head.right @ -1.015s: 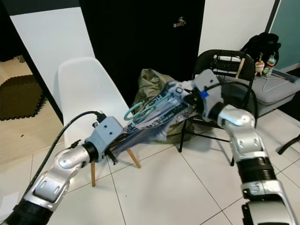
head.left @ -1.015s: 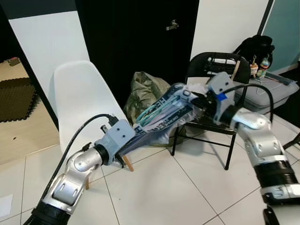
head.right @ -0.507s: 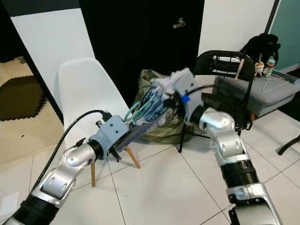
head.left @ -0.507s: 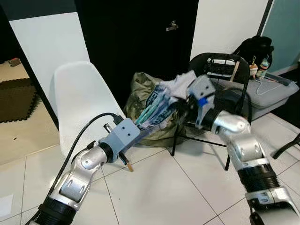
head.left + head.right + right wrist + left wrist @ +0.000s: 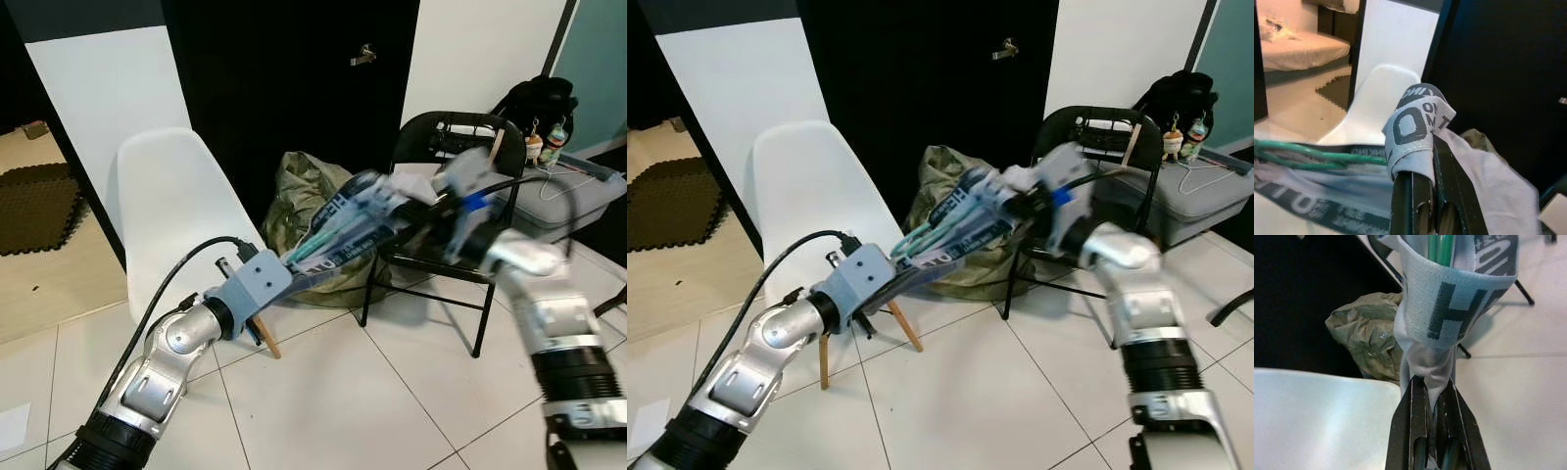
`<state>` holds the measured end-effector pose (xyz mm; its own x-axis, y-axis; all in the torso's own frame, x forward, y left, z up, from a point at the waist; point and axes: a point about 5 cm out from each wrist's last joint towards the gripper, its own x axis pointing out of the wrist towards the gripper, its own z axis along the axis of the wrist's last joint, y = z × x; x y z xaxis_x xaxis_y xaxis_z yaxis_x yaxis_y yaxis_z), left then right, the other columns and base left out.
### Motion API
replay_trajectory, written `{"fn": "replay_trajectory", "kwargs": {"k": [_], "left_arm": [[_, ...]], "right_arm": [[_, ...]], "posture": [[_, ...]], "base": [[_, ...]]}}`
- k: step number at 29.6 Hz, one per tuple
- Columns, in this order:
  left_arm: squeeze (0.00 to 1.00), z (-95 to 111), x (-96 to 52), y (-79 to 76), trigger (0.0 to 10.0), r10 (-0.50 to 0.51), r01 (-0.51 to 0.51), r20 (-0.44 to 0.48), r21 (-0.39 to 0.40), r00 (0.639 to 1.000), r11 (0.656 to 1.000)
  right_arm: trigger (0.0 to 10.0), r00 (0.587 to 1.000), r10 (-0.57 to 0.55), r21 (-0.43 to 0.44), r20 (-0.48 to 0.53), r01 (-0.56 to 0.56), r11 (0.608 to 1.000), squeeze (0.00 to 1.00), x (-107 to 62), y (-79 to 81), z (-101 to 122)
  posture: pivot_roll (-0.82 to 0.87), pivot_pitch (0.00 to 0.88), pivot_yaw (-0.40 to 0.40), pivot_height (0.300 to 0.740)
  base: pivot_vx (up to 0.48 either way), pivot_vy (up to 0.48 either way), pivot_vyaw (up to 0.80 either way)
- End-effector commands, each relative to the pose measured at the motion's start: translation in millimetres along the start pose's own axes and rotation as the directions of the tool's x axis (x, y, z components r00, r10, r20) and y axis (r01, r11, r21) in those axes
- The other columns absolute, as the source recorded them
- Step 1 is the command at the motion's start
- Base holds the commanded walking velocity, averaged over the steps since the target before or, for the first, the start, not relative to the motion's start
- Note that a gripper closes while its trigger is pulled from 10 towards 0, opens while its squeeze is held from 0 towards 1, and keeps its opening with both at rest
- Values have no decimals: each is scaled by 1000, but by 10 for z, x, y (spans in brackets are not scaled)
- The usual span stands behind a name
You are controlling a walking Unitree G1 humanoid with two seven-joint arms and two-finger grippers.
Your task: Hang hanger
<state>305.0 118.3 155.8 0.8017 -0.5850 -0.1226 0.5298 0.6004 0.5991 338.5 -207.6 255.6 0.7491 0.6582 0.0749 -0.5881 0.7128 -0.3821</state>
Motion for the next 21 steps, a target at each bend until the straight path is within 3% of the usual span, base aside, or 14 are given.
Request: {"fn": "replay_trajectory", "kwargs": {"k": [1, 2, 3, 4, 5, 6, 9, 10, 12, 14, 20, 21], "left_arm": [[0, -56, -25, 30, 10000, -18, 20, -31, 66, 999, 998], [0, -68, -34, 38, 10000, -20, 22, -35, 76, 999, 997], [0, -74, -40, 45, 10000, -19, 22, -37, 80, 999, 997], [0, -74, -40, 45, 10000, -19, 22, -37, 80, 999, 997], [0, -84, -49, 50, 10000, -24, 28, -42, 94, 999, 995], [0, -95, -57, 54, 10000, -29, 34, -48, 109, 998, 993], [0, -102, -61, 55, 10000, -35, 41, -52, 119, 998, 992], [0, -113, -65, 54, 10000, -37, 44, -58, 126, 998, 991], [0, -125, -65, 47, 10000, -37, 45, -64, 129, 997, 991], [0, -125, -65, 47, 10000, -37, 45, -64, 129, 997, 991], [0, -137, -61, 38, 10000, -32, 41, -71, 137, 997, 990], [0, -143, -64, 45, 10000, -27, 38, -74, 140, 997, 990]], "right_arm": [[10000, 997, 31, -65, -71, -36, 997, 0, -59, -11, -52], [10000, 993, 37, -91, -113, -48, 995, 0, -106, -47, -79], [10000, 990, 39, -102, -135, -53, 993, 329, -135, -72, -91], [10000, 990, 39, -102, -135, -53, 993, 329, -135, -72, -91], [10000, 988, 68, -106, -138, -83, 991, 718, -170, -83, -63], [10000, 984, 109, -117, -141, -126, 985, 898, -202, -76, -26], [10000, 979, 147, -121, -141, -165, 979, 922, -222, -60, 5], [10000, 966, 211, -131, -148, -231, 964, 1000, -256, -22, 48], [10000, 940, 278, -163, -198, -312, 936, 1000, -309, 12, 71], [10000, 940, 278, -163, -198, -312, 936, 1000, -309, 12, 71], [10000, 964, 139, -258, -228, -197, 946, 1000, -387, -165, 100], [10000, 973, 70, -275, -218, -130, 953, 843, -411, -240, 113]], "posture": [[-15, 0, 27, 740], [-14, 0, 26, 740], [-14, 0, 26, 740], [-14, 0, 26, 740], [-12, 0, 24, 740], [-11, 0, 22, 740], [-11, 0, 22, 740], [-12, 0, 22, 740], [-15, 0, 21, 740], [-15, 0, 21, 740], [-16, 0, 23, 740], [-18, 0, 24, 740]], "base": [[0, 0, 0], [0, 0, 0], [0, 0, 0], [0, 0, 0], [0, 0, 0], [0, 0, 0], [0, 0, 0], [0, 0, 0], [0, 0, 0], [0, 0, 0], [0, 0, 0], [0, 0, 0]]}}
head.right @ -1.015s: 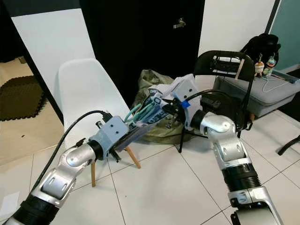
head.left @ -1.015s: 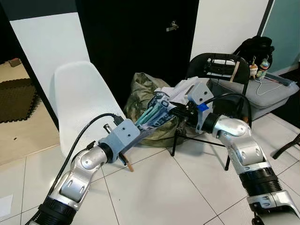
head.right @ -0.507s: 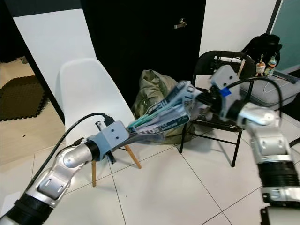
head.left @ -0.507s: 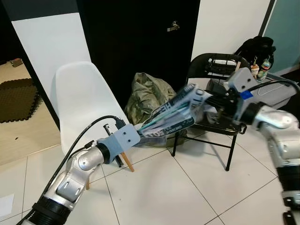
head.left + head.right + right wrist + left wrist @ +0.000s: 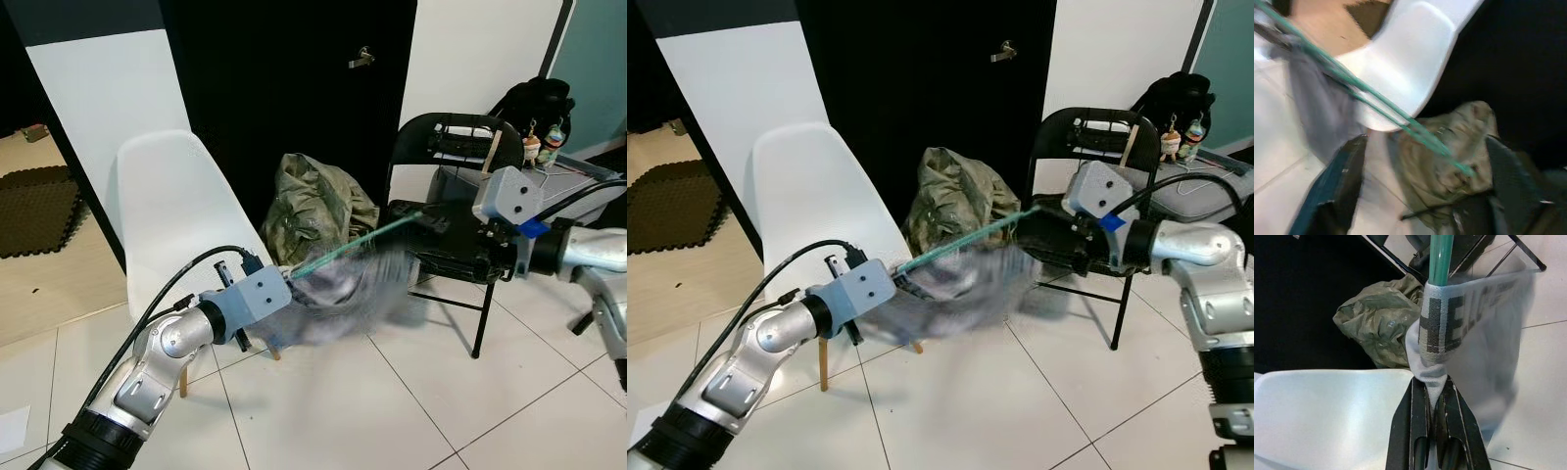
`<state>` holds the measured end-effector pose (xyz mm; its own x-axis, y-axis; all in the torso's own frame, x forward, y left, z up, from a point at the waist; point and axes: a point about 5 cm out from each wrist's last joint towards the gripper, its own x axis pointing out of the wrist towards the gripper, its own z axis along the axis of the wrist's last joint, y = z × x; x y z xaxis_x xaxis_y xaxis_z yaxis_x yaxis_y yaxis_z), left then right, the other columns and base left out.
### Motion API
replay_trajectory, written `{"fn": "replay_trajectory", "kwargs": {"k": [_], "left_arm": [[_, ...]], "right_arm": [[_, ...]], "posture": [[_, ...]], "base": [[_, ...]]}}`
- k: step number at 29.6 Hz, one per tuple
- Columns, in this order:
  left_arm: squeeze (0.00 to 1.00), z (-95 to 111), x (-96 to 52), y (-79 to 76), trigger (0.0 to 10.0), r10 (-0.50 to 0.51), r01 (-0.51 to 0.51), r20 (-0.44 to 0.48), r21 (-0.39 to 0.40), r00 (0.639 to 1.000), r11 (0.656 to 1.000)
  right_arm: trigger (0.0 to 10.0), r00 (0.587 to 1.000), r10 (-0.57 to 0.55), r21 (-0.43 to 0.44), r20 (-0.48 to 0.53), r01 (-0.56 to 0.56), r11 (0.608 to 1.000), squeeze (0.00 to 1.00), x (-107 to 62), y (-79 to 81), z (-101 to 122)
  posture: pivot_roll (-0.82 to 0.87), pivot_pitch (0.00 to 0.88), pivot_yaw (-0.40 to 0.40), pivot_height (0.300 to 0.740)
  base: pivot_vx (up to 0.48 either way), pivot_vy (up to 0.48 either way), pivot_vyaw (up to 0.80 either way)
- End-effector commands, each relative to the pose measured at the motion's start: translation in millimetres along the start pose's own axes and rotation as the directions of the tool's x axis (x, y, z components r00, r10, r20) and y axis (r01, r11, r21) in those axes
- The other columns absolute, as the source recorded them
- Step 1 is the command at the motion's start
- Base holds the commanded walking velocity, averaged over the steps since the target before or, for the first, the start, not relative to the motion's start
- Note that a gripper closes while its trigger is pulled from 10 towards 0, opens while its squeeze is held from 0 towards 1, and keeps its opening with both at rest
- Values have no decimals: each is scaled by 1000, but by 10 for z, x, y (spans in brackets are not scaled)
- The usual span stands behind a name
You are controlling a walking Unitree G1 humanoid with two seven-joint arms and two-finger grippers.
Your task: Hang hanger
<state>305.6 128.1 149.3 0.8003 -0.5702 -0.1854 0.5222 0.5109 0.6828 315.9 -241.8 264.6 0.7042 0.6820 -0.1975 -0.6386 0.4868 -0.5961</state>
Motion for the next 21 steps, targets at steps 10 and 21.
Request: {"fn": "replay_trajectory", "kwargs": {"k": [10, 21], "left_arm": [[0, -15, -7, 81, 10000, 45, -45, -1, 38, 999, 998], [0, 125, 54, 593, 10000, 134, -137, 29, 110, 991, 985]], "right_arm": [[10000, 885, -461, 266, -63, 460, 847, 0, -81, -245, -265], [10000, 829, -528, 737, -184, 471, 484, 0, 324, 379, -778]], "posture": [[-26, 0, 35, 740], [-9, 0, 58, 740]], "base": [[0, 0, 0], [0, 0, 0]]}}
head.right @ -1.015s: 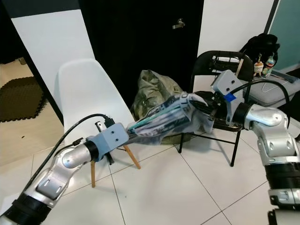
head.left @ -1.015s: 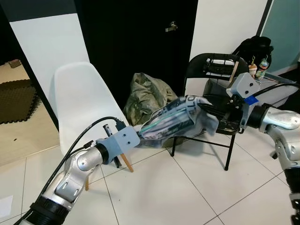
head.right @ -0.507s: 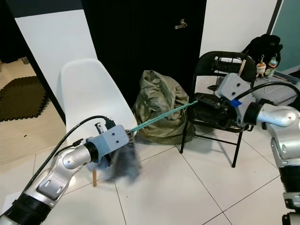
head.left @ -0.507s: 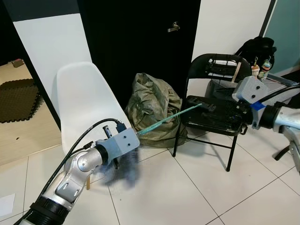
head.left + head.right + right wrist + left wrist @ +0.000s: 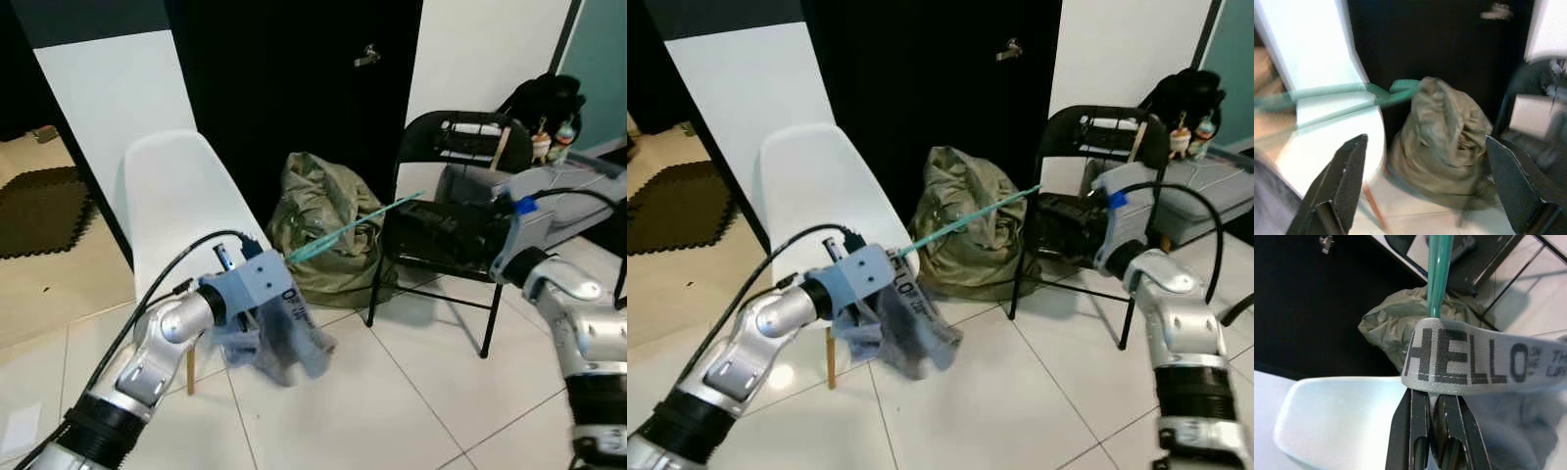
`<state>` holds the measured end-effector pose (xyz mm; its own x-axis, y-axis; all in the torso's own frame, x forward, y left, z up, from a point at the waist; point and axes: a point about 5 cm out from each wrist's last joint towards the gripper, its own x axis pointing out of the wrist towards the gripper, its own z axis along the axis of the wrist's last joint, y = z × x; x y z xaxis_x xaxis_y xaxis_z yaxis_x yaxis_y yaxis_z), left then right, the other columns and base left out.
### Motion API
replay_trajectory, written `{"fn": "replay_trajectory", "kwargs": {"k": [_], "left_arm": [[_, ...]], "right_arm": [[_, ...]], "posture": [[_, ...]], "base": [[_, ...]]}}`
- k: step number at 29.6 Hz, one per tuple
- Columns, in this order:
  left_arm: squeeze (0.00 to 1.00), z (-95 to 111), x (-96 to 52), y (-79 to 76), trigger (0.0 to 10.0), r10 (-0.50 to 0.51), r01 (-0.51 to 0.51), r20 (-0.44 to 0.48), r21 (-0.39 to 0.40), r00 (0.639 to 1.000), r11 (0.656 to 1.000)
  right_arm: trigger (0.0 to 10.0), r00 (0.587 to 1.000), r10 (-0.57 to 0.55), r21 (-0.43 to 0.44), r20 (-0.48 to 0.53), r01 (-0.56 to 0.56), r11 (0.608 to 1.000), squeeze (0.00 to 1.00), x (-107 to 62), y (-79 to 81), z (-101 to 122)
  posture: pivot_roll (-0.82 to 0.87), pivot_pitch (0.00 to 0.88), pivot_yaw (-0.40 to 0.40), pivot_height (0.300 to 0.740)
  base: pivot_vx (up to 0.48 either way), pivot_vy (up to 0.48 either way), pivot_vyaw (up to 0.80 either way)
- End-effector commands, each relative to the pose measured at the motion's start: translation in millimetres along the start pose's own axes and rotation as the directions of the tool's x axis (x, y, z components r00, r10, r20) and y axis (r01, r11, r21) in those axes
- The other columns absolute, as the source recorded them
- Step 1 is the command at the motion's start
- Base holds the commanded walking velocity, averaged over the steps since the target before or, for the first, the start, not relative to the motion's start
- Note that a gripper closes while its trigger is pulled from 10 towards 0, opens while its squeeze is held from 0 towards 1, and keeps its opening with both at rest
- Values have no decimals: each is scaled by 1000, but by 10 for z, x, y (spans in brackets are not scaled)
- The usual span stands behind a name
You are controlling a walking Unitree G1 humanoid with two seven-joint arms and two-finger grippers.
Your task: Hang hanger
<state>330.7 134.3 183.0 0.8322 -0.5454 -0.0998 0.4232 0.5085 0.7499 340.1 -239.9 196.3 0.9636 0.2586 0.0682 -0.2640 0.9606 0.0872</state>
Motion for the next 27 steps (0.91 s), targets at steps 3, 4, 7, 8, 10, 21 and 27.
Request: {"fn": "replay_trajectory", "kwargs": {"k": [3, 4, 7, 8, 10, 21, 27], "left_arm": [[0, 30, 44, 370, 10000, 10, -9, -19, 59, 1000, 998], [0, 30, 44, 370, 10000, 10, -9, -19, 59, 1000, 998], [0, 69, 93, 448, 10000, -42, 44, -20, 91, 999, 995], [0, 100, 139, 569, 10000, -67, 70, -30, 116, 997, 991], [0, 97, 151, 612, 10000, -91, 96, -42, 140, 995, 985], [0, 136, 169, 798, 10000, -492, 527, -204, 194, 847, 827], [0, 112, 77, 967, 10000, -678, 780, -424, 120, 600, 615]], "right_arm": [[10000, 994, -98, 239, -43, 105, 965, 0, -73, -67, -364], [10000, 994, -98, 239, -43, 105, 965, 0, -73, -67, -364], [10000, 995, -91, 277, -26, 95, 956, 0, -121, -53, -412], [10000, 994, -108, 309, -2, 103, 945, 0, -206, -100, -464], [10000, 992, -124, 325, 1, 117, 938, 0, -255, -127, -490], [10000, 987, 127, 275, -97, -96, 957, 0, -378, 310, -813], [10000, 973, 232, 292, -20, -216, 932, 0, -318, 499, -724]], "posture": [[-8, 0, 64, 740], [-8, 0, 64, 740], [-9, 0, 72, 740], [-12, 0, 81, 740], [-17, 0, 87, 740], [-5, 0, 101, 740], [10, 0, 112, 740]], "base": [[0, 0, 0], [0, 0, 0], [0, 0, 0], [0, 0, 0], [0, 0, 0], [0, 0, 0], [0, 0, 0]]}}
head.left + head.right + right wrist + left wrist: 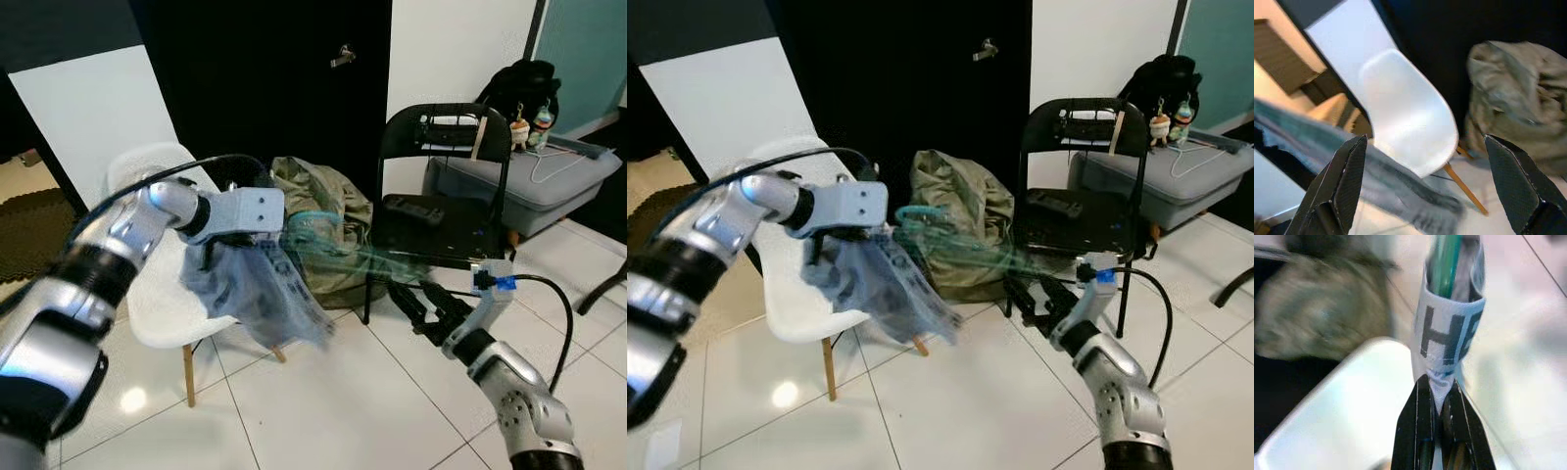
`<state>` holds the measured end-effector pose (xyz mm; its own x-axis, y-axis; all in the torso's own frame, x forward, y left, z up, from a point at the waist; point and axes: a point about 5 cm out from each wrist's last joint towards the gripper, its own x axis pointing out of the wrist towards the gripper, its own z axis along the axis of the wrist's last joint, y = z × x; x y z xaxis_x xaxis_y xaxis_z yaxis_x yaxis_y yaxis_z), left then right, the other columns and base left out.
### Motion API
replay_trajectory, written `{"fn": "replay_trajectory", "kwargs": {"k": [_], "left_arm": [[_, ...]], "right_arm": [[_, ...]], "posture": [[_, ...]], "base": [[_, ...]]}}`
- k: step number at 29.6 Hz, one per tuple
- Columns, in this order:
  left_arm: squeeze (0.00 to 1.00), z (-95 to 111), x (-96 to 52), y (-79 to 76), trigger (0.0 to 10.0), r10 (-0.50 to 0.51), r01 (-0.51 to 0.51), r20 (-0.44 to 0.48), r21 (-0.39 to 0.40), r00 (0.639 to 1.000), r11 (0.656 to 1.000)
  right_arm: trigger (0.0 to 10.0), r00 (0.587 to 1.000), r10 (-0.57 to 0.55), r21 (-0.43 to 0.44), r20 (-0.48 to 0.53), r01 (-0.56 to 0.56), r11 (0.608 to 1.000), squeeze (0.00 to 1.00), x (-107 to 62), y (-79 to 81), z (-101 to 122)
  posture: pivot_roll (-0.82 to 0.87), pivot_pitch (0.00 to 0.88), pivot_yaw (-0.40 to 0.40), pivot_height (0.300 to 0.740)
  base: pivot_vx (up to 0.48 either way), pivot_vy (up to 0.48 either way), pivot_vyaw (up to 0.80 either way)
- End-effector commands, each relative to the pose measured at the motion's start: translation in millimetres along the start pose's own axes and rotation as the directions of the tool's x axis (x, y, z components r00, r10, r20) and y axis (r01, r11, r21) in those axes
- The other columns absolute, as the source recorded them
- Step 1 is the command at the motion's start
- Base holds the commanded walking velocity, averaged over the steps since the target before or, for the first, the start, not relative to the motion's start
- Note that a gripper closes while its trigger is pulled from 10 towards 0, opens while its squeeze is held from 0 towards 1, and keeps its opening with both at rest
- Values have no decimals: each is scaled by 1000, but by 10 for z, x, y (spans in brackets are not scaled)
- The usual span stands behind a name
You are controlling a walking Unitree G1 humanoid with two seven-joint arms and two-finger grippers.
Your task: Hang hanger
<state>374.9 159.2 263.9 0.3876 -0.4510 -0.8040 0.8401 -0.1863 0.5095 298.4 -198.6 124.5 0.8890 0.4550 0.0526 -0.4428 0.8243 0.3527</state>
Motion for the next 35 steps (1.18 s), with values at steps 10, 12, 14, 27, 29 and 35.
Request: {"fn": "replay_trajectory", "kwargs": {"k": [10, 12, 14, 27, 29, 35], "left_arm": [[0, -9, -194, 178, 10000, -51, 64, -153, 82, 987, 995], [0, 6, -203, 197, 10000, -36, 51, -152, 98, 988, 994], [0, 59, -274, 280, 10000, 20, 1, -152, 141, 988, 990], [0, 377, -638, 550, 10000, 151, -123, -74, 301, 986, 946], [0, 398, -679, 567, 10000, 159, -133, -63, 307, 985, 942], [0, 424, -760, 609, 10000, 214, -195, -31, 309, 976, 931]], "right_arm": [[10000, 992, 124, 15, 31, -124, 992, 0, 23, 202, -6], [10000, 990, 136, 15, 30, -137, 990, 0, 10, 215, -11], [10000, 988, 149, 15, 33, -150, 989, 0, -42, 221, -25], [10000, 970, 168, 154, 175, -195, 969, 0, -558, 16, -125], [10000, 965, 176, 165, 194, -209, 964, 0, -639, 1, -113], [10000, 965, 187, 205, 182, -223, 953, 0, -823, -15, -210]], "posture": [[20, 0, 120, 740], [20, 0, 120, 740], [23, 0, 122, 740], [32, 0, 130, 740], [30, 0, 131, 740], [26, 0, 130, 740]], "base": [[0, 0, 0], [0, 0, 0], [0, 0, 0], [0, 0, 0], [0, 0, 0], [0, 0, 0]]}}
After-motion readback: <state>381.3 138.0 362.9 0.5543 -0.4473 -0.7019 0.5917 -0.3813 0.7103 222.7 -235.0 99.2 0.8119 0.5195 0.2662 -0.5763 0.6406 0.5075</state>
